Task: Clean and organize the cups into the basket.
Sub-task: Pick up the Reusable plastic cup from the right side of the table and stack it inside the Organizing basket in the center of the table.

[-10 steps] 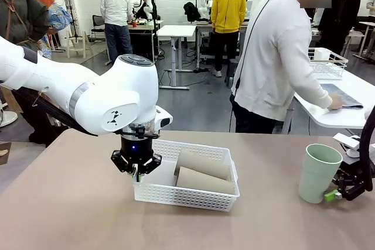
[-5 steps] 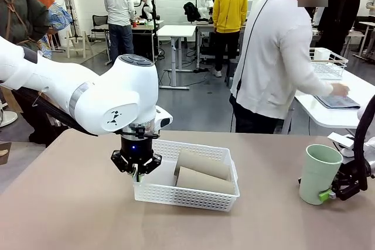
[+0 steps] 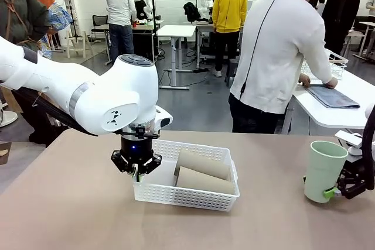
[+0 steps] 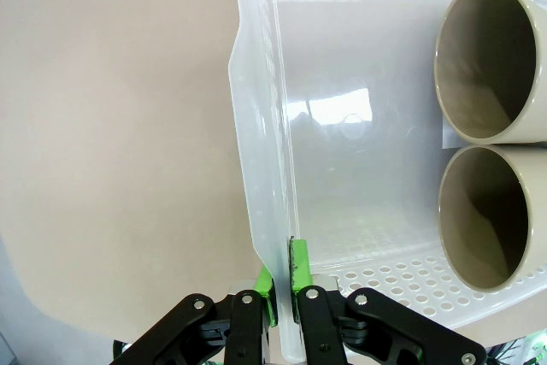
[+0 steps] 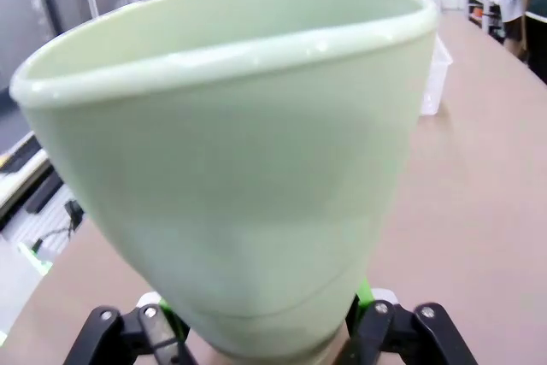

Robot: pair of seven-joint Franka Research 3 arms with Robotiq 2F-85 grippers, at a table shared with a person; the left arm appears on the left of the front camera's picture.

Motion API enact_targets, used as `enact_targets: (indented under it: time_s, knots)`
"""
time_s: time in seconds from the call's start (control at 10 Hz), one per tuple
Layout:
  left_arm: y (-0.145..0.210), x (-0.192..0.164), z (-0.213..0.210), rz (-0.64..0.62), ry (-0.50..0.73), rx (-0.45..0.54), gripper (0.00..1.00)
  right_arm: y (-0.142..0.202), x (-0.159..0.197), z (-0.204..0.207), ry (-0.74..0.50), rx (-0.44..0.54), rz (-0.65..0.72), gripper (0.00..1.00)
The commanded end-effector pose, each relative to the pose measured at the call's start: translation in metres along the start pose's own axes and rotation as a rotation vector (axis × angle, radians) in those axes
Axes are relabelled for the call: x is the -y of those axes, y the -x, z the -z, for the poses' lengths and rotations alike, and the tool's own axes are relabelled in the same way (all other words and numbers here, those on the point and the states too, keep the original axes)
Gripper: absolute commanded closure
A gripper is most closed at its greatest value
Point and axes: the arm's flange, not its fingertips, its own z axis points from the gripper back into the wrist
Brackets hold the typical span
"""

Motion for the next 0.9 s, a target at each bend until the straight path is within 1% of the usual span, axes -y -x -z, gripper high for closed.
enact_targets:
  time_s: [0.0,0.1,0.2,0.4,0.5,0.6,0.7,0.8]
  knots:
    - [0.001,0.002,-0.002,-0.012,-0.005,0.009,1.0,-0.058,-0.042,-0.004,0.128,0.072,0.084,0.72]
    - [0.001,0.002,-0.002,-0.012,-0.005,0.009,1.0,-0.092,-0.06,-0.007,0.188,0.062,0.108,0.72]
    - [0.001,0.002,-0.002,-0.012,-0.005,0.009,1.0,-0.117,-0.069,-0.008,0.235,0.049,0.137,0.72]
    - [0.001,0.002,-0.002,-0.012,-0.005,0.009,1.0,-0.153,-0.077,-0.009,0.289,0.042,0.188,0.72]
    - [0.001,0.002,-0.002,-0.012,-0.005,0.009,1.0,-0.169,-0.081,-0.007,0.311,0.02,0.199,0.72]
    - [0.001,0.002,-0.002,-0.012,-0.005,0.009,1.0,-0.167,-0.081,-0.008,0.313,0.016,0.196,0.72]
    - [0.001,0.002,-0.002,-0.012,-0.005,0.009,1.0,-0.144,-0.083,-0.018,0.263,0.04,0.148,0.72]
    - [0.001,0.002,-0.002,-0.012,-0.005,0.009,1.0,-0.144,-0.083,-0.018,0.263,0.04,0.148,0.72]
